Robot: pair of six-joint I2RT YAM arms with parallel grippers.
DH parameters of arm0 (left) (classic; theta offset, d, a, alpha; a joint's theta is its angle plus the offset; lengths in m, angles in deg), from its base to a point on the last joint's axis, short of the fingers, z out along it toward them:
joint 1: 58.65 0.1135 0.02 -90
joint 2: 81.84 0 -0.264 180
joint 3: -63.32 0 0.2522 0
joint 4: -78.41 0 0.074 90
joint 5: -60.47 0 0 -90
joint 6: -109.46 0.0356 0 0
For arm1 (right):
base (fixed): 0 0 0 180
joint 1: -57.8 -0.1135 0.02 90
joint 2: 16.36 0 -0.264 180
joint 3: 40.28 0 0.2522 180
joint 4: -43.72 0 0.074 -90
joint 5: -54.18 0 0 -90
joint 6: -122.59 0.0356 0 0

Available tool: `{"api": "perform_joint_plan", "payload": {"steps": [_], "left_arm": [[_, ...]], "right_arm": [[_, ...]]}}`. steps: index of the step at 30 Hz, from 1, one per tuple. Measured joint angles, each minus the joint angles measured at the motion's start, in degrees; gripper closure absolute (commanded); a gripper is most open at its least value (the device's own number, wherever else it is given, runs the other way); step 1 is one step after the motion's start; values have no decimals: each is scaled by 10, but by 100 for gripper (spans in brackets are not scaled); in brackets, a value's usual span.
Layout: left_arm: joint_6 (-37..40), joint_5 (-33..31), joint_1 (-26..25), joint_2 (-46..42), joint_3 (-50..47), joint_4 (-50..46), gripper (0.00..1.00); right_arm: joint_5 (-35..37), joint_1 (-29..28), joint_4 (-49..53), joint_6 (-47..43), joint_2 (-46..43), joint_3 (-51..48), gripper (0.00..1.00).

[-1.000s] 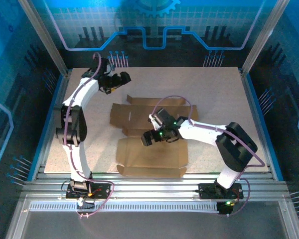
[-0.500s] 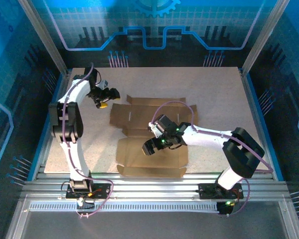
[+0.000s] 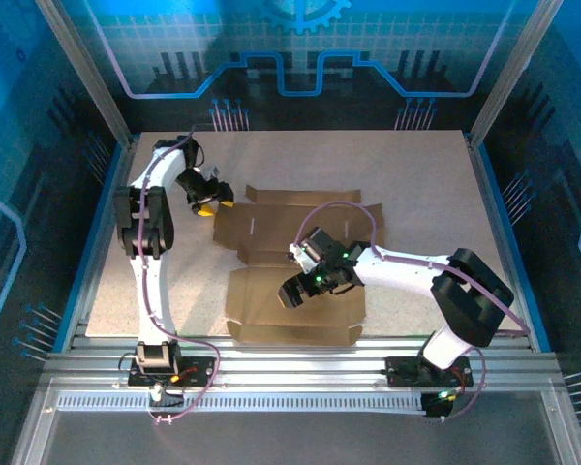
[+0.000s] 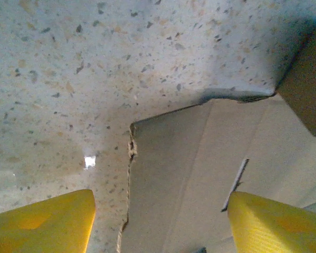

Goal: Fold the paper box

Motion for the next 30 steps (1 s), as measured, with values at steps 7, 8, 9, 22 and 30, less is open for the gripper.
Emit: {"api": "perform_joint_plan", "payload": {"steps": [7,8,9,22,30], "left_arm": [[31,17,0,18,4,-19,51],[34,22,0,21,5,-20,53],[36,28,0,23,5,-21,56],[45,78,-3,8,-31,18,94],[12,59,-19,-184,-229,177,95]], "right_arm": [[-1,0,0,0,4,0,1],[-2,0,0,0,6,0,1],[-4,0,0,0,10,0,1],[0,-1,-8,25,37,1,1],[29,-1,-15,68,37,1,2]]}}
